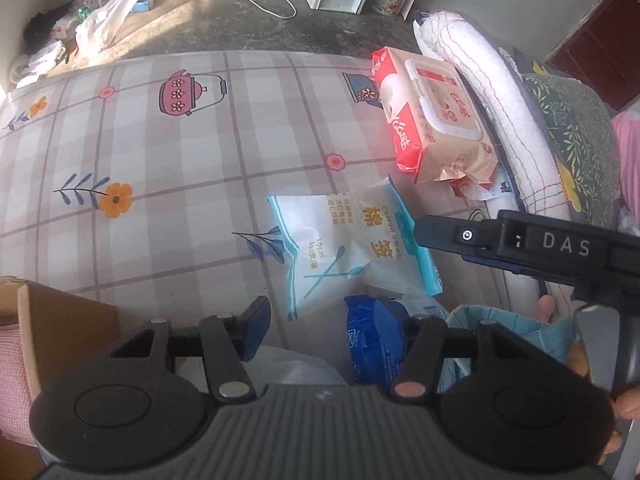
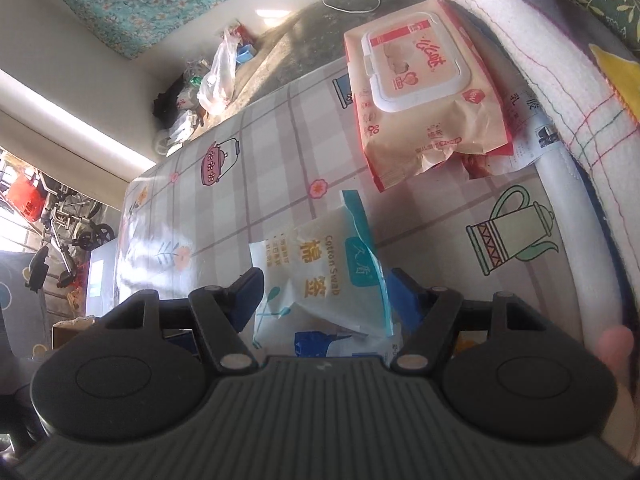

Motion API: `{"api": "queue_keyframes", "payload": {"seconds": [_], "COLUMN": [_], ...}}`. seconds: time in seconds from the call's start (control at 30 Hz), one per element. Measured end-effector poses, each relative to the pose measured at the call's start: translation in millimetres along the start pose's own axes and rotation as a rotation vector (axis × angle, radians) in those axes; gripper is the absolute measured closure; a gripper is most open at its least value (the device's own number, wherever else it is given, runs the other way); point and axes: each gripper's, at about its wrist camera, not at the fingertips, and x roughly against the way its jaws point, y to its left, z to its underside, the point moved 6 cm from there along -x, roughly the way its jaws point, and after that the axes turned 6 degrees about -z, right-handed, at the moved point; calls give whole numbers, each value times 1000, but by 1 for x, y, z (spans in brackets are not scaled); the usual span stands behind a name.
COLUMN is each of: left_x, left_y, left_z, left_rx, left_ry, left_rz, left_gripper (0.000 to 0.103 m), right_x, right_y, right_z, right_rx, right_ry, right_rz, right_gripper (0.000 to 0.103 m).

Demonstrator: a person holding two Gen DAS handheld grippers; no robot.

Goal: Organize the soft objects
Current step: 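Grasp the white cotton swab bag with the left tool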

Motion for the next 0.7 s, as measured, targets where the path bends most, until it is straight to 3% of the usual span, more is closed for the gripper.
{"api": "queue_keyframes", "payload": {"seconds": [0.3,0.4,0.47,0.7], "left_x": [-51,-59,-61,-40], "left_y": [5,5,5,3], "left_z": [-13,-17,-18,-21], "left_rx": [130,156,172,136], "left_ry": [158,188,192,131], "left_rz": [33,64,59,65], "left_gripper": [45,48,49,54], "right_x": [-61,-67,-68,-56], "right_y": [-22,-23,-24,-18], "right_z": [0,-2,-3,-9], "right_rx": [-92,-99,-111,-96], "right_ry": [124,113,109,57], "right_rz": [-53,-71,-68,-73], "right_gripper": [35,39,50,72]}}
